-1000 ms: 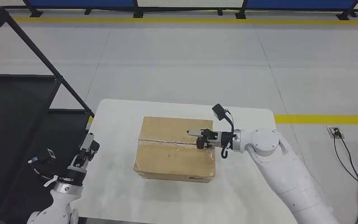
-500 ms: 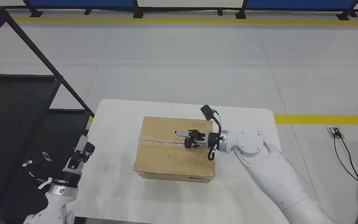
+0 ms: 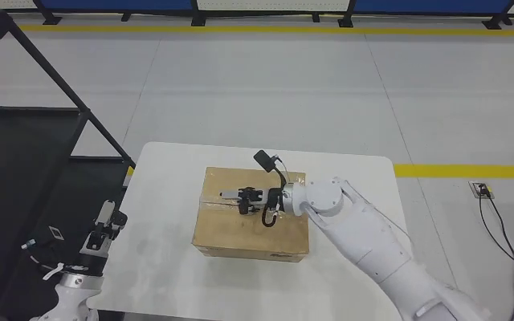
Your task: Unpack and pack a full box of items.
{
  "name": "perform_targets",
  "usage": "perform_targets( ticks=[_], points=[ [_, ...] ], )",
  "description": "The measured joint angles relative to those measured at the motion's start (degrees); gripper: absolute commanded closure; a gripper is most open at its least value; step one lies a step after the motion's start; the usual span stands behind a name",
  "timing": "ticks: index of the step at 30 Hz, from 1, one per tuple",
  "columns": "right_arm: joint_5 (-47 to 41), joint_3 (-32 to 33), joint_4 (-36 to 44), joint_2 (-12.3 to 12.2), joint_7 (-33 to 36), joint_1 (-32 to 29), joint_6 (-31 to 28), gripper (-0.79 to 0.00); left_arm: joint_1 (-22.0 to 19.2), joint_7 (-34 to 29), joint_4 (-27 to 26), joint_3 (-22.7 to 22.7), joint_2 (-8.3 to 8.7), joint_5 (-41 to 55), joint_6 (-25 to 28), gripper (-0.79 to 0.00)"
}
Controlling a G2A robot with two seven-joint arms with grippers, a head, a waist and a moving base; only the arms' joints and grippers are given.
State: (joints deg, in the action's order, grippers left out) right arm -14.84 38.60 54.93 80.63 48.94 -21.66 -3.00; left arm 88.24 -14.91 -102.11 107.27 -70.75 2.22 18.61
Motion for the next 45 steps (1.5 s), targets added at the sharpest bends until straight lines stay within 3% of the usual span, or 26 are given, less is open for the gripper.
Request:
perform_targets(
  ticks=[6, 12, 28, 36, 45],
  points=[
    [0.2, -4.66, -4.83, 3.96, -1.86, 3.9, 2.58, -0.206, 0.57, -0.37, 0.66, 0.96, 0.1, 1.31, 0.75, -0.785],
    [0.95, -8.47, -9.58, 8.1, -3.71, 7.22, 4.05, -0.068, 0.99, -0.86, 1.36, 1.86, 0.21, 2.72, 1.3, -0.785],
    [2.62, -13.07, -21.16, 17.14, -5.07, 11.76, 2.95, 0.0, 0.5, -1.98, 3.03, 2.03, 0.44, 4.19, 1.8, -0.785],
    [4.61, -12.52, -24.77, 18.38, -3.16, 13.03, 1.72, 0.0, -0.13, -2.18, 3.01, 1.28, 0.52, 3.66, 1.44, -0.785],
    [8.01, -9.68, -24.6, 16.21, -2.13, 12.47, 0.85, 0.0, -1.39, -2.36, 2.43, -0.17, 0.62, 2.32, 0.41, -0.785]
  ],
)
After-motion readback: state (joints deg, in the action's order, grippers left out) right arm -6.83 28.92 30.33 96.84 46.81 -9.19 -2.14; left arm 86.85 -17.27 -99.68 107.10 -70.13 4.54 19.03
